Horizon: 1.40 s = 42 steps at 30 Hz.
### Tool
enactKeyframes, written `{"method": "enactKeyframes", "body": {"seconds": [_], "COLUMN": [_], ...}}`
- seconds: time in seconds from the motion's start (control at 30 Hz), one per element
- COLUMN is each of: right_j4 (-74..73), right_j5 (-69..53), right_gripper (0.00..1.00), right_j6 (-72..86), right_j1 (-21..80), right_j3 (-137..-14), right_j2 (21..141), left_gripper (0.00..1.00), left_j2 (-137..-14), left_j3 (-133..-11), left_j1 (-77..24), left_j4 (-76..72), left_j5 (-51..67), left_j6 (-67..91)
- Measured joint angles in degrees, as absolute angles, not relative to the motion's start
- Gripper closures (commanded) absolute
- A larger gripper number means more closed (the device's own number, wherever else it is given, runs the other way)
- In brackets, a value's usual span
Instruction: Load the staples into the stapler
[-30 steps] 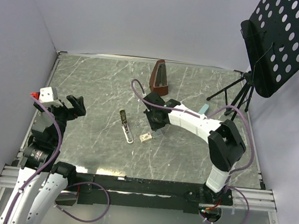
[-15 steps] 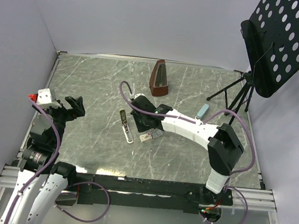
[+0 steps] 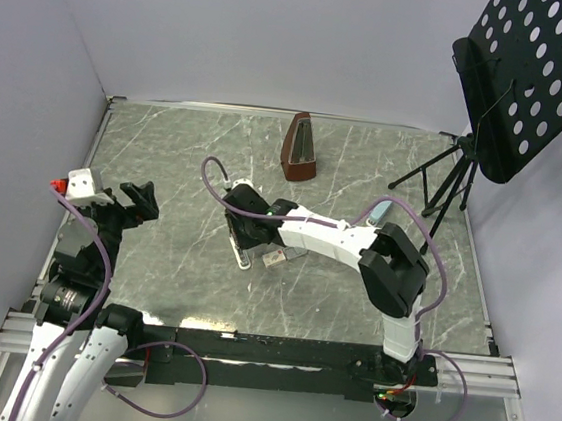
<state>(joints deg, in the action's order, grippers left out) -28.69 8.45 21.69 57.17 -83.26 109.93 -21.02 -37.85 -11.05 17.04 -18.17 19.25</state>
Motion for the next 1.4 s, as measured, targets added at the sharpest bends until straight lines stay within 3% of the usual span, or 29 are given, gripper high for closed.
{"method": "enactKeyframes", "body": {"seconds": [1.4], "right_j4": [-29.65], "right_j5": [7.86], "right_gripper": [0.89], "right_j6": [23.14], "right_j1": [57.78], "right_j3": [-87.18], "right_j2": [115.02], "left_gripper": [0.01], "left_j2": [-20.6], "left_j3": [-37.82], "left_j1": [-11.05], "left_j4": [17.04], "left_j5": [-18.31], "left_j6": [19.25]}}
